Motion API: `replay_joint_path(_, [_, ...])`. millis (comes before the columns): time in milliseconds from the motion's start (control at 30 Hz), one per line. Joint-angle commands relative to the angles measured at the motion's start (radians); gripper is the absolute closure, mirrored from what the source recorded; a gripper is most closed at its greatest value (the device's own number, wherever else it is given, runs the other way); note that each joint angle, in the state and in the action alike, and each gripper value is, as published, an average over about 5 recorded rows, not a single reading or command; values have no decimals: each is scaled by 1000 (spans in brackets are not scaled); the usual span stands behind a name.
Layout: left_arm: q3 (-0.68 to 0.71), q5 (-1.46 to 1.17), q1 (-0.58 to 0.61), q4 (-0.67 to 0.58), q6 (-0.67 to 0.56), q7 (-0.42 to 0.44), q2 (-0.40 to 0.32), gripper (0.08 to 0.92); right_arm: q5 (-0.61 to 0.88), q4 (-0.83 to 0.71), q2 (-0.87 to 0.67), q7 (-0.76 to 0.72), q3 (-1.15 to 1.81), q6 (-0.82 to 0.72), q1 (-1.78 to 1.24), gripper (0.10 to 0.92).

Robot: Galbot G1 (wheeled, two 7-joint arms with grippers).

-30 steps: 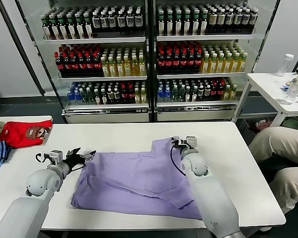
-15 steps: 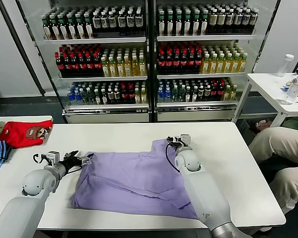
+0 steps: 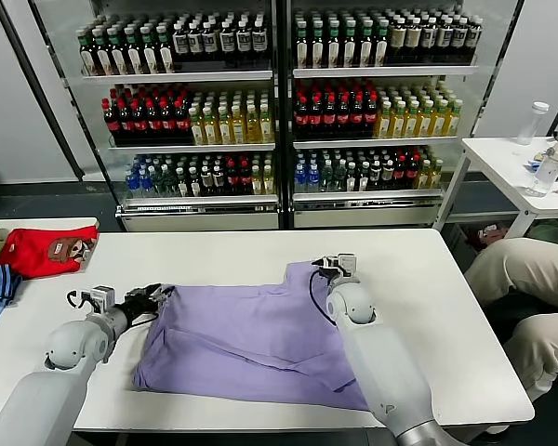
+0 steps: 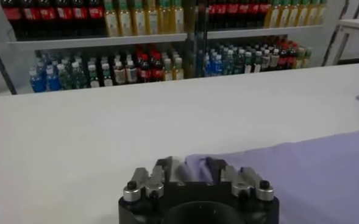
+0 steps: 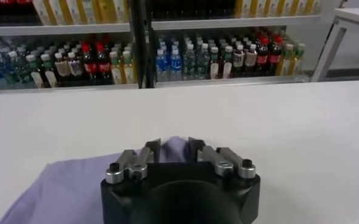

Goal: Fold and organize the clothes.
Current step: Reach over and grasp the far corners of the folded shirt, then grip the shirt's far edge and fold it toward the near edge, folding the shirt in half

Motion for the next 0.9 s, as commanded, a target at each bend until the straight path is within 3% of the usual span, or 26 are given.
replay_joint_path(33, [-12, -32, 20, -43, -48, -6, 4, 667, -37, 96, -24, -28, -4, 68, -29, 842])
replay_joint_path(133, [-32, -101, 74, -115, -75, -46, 18, 753, -31, 295, -94, -24, -17, 45, -95, 895])
replay_joint_path(300, [-76, -149, 219, -228, -127, -70, 46, 886, 17, 609, -220, -3, -3, -3, -277, 904])
replay_joint_path(400, [-101, -153, 293, -267, -151, -71, 50, 914, 58, 728, -254, 5, 43, -13, -409, 904])
replay_joint_path(600, [-146, -148, 394, -277, -197, -63, 50, 916, 66, 850, -271, -6, 103, -10, -582, 904])
replay_joint_path(900, [-174, -144, 436, -310, -215, -63, 44, 915, 54, 913, -274, -15, 146, -6, -677, 904])
